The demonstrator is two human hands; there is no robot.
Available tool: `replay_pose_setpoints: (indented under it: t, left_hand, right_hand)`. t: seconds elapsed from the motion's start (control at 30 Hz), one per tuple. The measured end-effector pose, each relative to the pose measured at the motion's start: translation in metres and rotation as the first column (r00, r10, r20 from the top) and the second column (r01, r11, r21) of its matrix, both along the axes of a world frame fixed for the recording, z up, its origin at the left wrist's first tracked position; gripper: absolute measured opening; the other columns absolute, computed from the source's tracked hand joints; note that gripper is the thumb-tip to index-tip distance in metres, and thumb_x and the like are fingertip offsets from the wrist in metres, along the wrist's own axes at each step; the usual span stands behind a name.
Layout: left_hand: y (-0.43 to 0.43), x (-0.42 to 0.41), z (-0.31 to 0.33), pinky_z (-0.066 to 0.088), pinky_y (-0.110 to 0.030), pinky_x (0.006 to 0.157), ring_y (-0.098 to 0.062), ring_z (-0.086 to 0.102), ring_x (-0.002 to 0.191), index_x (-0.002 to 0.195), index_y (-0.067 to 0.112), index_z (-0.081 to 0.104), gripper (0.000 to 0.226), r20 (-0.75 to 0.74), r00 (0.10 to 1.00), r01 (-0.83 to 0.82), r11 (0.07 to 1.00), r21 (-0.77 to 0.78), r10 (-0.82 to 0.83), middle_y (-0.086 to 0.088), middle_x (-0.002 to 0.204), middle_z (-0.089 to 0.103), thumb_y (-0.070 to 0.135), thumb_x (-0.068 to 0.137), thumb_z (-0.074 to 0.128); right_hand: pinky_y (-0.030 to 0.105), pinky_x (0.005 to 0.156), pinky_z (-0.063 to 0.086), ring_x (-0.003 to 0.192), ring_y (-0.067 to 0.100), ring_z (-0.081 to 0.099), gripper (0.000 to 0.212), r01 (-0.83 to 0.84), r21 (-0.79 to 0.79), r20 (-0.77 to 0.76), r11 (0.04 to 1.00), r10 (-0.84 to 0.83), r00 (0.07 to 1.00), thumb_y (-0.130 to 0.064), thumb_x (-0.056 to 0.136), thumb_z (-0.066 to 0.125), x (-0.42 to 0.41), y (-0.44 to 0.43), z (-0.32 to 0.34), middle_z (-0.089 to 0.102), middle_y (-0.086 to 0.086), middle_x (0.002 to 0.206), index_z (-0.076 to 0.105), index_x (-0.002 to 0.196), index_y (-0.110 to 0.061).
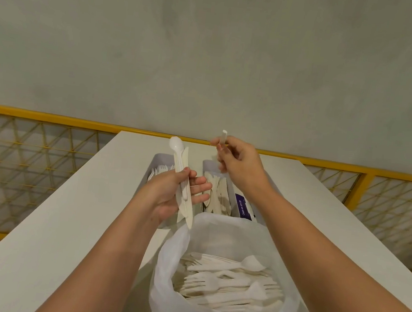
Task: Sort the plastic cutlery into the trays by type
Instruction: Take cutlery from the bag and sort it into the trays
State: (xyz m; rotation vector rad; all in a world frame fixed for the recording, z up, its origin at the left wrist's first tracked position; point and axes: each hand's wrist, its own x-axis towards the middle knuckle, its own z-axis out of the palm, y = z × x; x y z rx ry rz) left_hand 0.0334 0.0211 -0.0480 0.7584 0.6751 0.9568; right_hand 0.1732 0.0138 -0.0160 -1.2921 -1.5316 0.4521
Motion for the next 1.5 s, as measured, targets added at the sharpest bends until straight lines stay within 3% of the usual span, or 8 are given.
replay_pose_setpoints:
  t: [0.2,0.37,0.53,0.67,1.0,1.13,1.37,1.5]
  left_hand:
    - [0.000,0.001,-0.002,0.055,-0.025,0.045,-0.013,0.057,0.042,0.078,0.006,0.050,0.030,-0.044,0.999,-0.010,0.999,0.043,0.012,-0.008,0.066,0.051,0.016,0.101,0.035]
    - [0.003,0.000,-0.005,0.034,-0.017,0.038,-0.007,0.036,0.041,0.089,0.010,0.052,0.023,-0.143,0.989,-0.018,0.994,0.110,0.034,-0.001,0.060,0.039,0.021,0.102,0.036]
    - [-0.001,0.002,-0.005,0.034,-0.018,0.043,-0.009,0.036,0.049,0.091,0.009,0.052,0.025,-0.220,0.972,-0.037,0.983,0.181,0.078,-0.002,0.064,0.040,0.020,0.102,0.033]
    - [-0.001,0.005,-0.004,0.034,-0.019,0.044,-0.010,0.036,0.050,0.102,0.008,0.053,0.028,-0.245,0.964,-0.054,0.980,0.193,0.102,-0.002,0.065,0.040,0.027,0.102,0.032]
    - [-0.001,0.008,-0.008,0.033,-0.022,0.050,-0.010,0.037,0.054,0.092,0.014,0.054,0.023,-0.264,0.959,-0.030,0.967,0.253,0.099,-0.003,0.066,0.040,0.021,0.102,0.035]
    - [0.000,0.011,-0.013,0.034,-0.020,0.049,-0.009,0.036,0.056,0.111,0.018,0.059,0.027,-0.360,0.928,0.033,0.937,0.347,0.101,-0.001,0.070,0.045,0.019,0.102,0.034]
    - [0.000,0.009,-0.018,0.031,-0.027,0.054,-0.011,0.035,0.058,0.122,0.031,0.051,0.029,-0.477,0.847,0.087,0.823,0.561,0.235,0.001,0.070,0.050,0.023,0.102,0.032]
    - [-0.001,0.009,-0.016,0.032,-0.030,0.057,-0.012,0.037,0.059,0.113,0.029,0.056,0.026,-0.491,0.830,0.106,0.792,0.601,0.262,0.000,0.070,0.050,0.026,0.102,0.032]
  right_hand:
    - [0.019,0.069,0.049,0.083,0.011,0.054,0.051,-0.281,-0.208,-0.201,0.937,0.240,0.950,0.012,0.083,0.042,-0.007,-0.014,0.008,0.055,-0.001,0.102,0.053,0.128,-0.010]
    - [0.033,0.087,0.047,0.088,0.013,0.053,0.039,-0.106,-0.292,0.170,0.950,0.161,0.972,-0.021,0.093,0.053,-0.020,-0.019,0.001,0.052,0.001,0.113,0.049,0.131,-0.017]
    - [0.017,0.059,0.041,0.079,0.017,0.053,0.016,0.104,-0.149,0.330,0.983,-0.049,0.943,-0.005,0.096,0.042,-0.031,-0.018,-0.011,0.055,0.005,0.091,0.049,0.108,-0.013]
    - [0.019,0.052,0.043,0.069,0.018,0.055,0.042,0.062,-0.271,0.193,0.961,-0.009,0.981,0.001,0.091,0.046,-0.033,-0.018,-0.012,0.052,0.003,0.082,0.032,0.128,-0.015]
    - [0.015,0.050,0.036,0.058,0.005,0.045,0.019,0.138,-0.180,-0.086,0.974,-0.155,0.984,-0.022,0.095,0.051,-0.037,-0.010,-0.022,0.044,-0.005,0.070,0.041,0.107,-0.011]
    - [0.009,0.050,0.039,0.066,0.003,0.052,0.019,0.125,-0.163,-0.043,0.979,-0.134,0.990,-0.023,0.091,0.057,-0.039,-0.007,-0.021,0.056,-0.003,0.079,0.057,0.102,-0.008]
    - [0.034,0.075,0.058,0.069,0.018,0.059,0.023,-0.026,-0.366,-0.354,0.930,-0.113,0.928,-0.016,0.090,0.059,-0.038,0.001,-0.016,0.059,0.006,0.074,0.063,0.105,0.000]
    - [0.026,0.059,0.048,0.056,0.012,0.050,0.023,-0.072,-0.374,-0.411,0.925,-0.096,0.907,-0.021,0.093,0.053,-0.038,0.001,-0.016,0.053,0.001,0.067,0.058,0.108,-0.003]
